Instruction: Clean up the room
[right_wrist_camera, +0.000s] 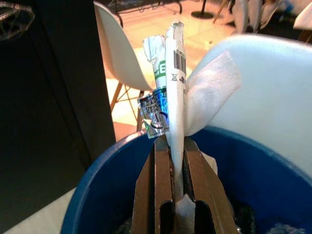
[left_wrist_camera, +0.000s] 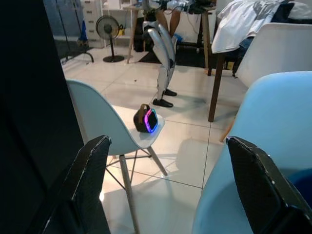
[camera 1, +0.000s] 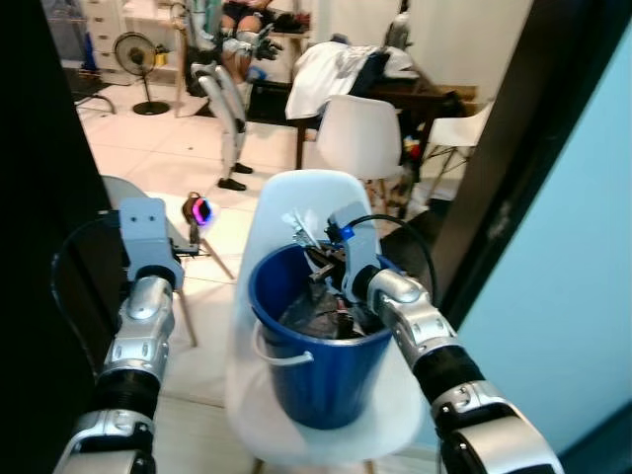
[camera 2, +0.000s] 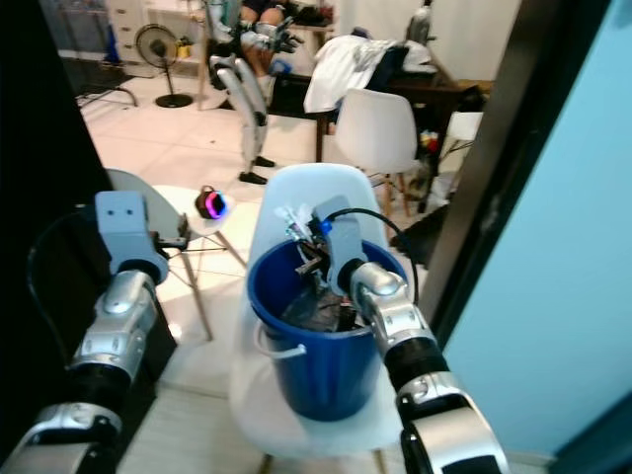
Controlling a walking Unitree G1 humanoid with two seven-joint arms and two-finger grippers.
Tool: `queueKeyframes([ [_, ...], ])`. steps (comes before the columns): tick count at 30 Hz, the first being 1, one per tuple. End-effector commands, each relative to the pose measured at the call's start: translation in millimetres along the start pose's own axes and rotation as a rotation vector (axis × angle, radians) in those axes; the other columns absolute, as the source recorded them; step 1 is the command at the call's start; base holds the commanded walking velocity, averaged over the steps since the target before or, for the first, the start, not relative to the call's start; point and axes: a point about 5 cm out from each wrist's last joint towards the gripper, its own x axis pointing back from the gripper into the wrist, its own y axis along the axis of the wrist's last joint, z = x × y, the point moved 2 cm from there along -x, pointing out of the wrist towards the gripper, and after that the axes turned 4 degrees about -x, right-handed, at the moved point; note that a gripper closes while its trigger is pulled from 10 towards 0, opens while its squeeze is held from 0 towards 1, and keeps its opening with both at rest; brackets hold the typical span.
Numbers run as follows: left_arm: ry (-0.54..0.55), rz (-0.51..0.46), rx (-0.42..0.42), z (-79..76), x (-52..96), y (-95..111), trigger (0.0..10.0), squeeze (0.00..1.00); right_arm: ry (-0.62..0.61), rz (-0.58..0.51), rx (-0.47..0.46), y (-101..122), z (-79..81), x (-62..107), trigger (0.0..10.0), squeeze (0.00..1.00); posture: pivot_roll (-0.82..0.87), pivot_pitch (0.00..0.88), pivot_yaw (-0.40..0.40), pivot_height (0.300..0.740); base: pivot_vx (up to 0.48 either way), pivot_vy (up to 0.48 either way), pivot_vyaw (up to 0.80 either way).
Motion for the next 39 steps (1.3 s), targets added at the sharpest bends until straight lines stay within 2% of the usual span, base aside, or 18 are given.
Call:
queueKeyframes([
  [1, -0.01, 0.02, 0.006, -4.6, 1.2, -3.3, 10.0, 0.0, -0.042, 0.026, -0.003, -3.7, -5.9, 1.0, 10.0, 0.0, 0.0, 0.0, -0.049, 0.72, 0.0, 0.0, 0.0],
  [8, -0.042, 0.024, 0.014, -13.2, 3.8, -4.2, 10.0, 0.0, -0.122, 0.067, 0.0, -11.6, -13.8, 2.0, 10.0, 0.0, 0.0, 0.0, -0.047, 0.72, 0.0, 0.0, 0.0],
  [12, -0.046, 0.014, 0.012, -13.8, 7.0, -1.9, 10.0, 0.0, -0.258, 0.121, -0.069, -27.0, -32.1, 7.6, 10.0, 0.0, 0.01, 0.0, -0.047, 0.72, 0.0, 0.0, 0.0],
  [16, -0.042, 0.011, 0.005, -12.7, 7.8, -1.5, 10.0, 0.0, -0.268, 0.134, -0.083, -30.5, -34.4, 8.9, 10.0, 0.0, 0.01, 0.0, -0.047, 0.72, 0.0, 0.0, 0.0],
  [18, -0.001, -0.001, -0.016, -1.8, 11.9, 0.3, 10.0, 0.0, -0.275, 0.168, -0.108, -41.9, -37.5, 12.0, 10.0, 0.0, 0.03, 0.018, -0.053, 0.72, 0.0, 0.0, 0.0],
  [19, -0.001, -0.001, -0.016, -1.8, 11.9, 0.3, 10.0, 0.0, -0.275, 0.168, -0.108, -41.9, -37.5, 12.0, 10.0, 0.0, 0.03, 0.018, -0.053, 0.72, 0.0, 0.0, 0.0],
  [21, 0.054, -0.034, -0.056, 13.4, 16.7, 7.5, 10.0, 0.0, -0.295, 0.18, -0.145, -46.5, -40.0, 12.6, 10.0, 0.0, 0.05, 0.05, -0.066, 0.72, 0.0, 0.0, 0.0],
  [24, 0.079, -0.056, -0.077, 20.4, 21.2, 13.6, 10.0, 0.0, -0.292, 0.189, -0.141, -45.8, -37.7, 9.9, 10.0, 0.0, 0.06, 0.08, -0.078, 0.72, 0.0, 0.0, 0.0],
  [28, 0.083, -0.062, -0.08, 22.1, 23.4, 15.9, 10.0, 0.0, -0.275, 0.195, -0.124, -43.9, -33.3, 6.2, 10.0, 0.0, 0.06, 0.089, -0.081, 0.72, 0.0, 0.0, 0.0],
  [30, 0.088, -0.066, -0.08, 23.4, 27.9, 18.4, 10.0, 0.0, -0.253, 0.203, -0.1, -40.8, -26.3, 0.3, 10.0, 0.0, 0.07, 0.109, -0.084, 0.72, 0.0, 0.0, 0.0],
  [31, 0.085, -0.065, -0.08, 22.4, 30.1, 18.6, 10.0, 0.0, -0.257, 0.202, -0.093, -39.3, -25.3, -1.3, 10.0, 0.31, 0.07, 0.116, -0.085, 0.72, 0.0, 0.0, 0.0],
  [32, 0.085, -0.065, -0.08, 22.4, 30.1, 18.6, 10.0, 0.0, -0.257, 0.202, -0.093, -39.3, -25.3, -1.3, 10.0, 0.31, 0.07, 0.116, -0.085, 0.72, 0.0, 0.0, 0.0],
  [33, 0.077, -0.06, -0.083, 20.0, 32.5, 18.2, 10.0, 0.0, -0.273, 0.192, -0.094, -37.3, -26.1, -2.1, 10.0, 1.0, 0.08, 0.127, -0.084, 0.72, 0.0, 0.0, 0.0],
  [39, 0.052, -0.054, -0.089, 13.6, 36.8, 18.3, 10.0, 0.0, -0.323, 0.151, -0.086, -29.5, -31.2, -2.9, 10.0, 1.0, 0.08, 0.128, -0.084, 0.72, 0.0, 0.0, 0.0],
])
